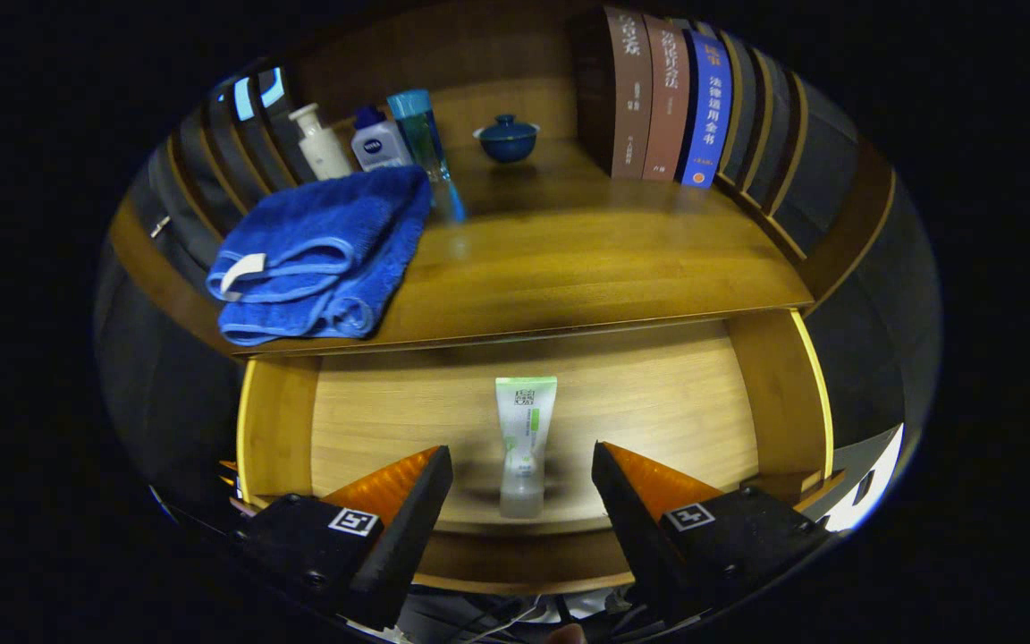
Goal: Pull open the drawer, take out the items inside it, and place them on the countertop above the cabinet.
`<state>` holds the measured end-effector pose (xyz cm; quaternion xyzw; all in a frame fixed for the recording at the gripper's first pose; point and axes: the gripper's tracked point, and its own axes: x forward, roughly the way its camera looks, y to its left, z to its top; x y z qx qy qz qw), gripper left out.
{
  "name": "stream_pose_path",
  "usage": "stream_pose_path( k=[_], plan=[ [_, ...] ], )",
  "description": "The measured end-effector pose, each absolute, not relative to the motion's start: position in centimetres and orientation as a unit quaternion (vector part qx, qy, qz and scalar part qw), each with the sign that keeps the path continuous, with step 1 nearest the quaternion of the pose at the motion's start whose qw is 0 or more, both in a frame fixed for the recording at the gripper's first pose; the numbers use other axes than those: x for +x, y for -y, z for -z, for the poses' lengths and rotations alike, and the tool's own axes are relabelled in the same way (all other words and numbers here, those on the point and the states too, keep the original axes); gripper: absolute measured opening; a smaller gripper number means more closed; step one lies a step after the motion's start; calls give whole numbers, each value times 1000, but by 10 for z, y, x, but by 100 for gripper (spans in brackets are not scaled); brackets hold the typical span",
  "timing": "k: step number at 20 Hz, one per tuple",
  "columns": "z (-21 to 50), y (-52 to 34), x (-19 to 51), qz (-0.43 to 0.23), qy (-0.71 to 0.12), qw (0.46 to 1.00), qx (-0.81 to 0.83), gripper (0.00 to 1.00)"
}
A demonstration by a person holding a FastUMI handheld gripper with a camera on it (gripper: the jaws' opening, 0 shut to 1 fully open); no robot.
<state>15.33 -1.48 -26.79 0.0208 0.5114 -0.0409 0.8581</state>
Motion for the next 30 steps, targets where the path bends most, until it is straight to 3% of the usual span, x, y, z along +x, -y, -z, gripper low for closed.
stream_pose_path(
  k=[11,14,20,30],
  plan=[
    [355,24,158,60,-592,804,0,96],
    [369,22,153,62,-607,792,-5,72],
    [363,24,158,62,-593,802,-22,36],
    [310,13,137,35,-556,830,-11,36]
  ],
)
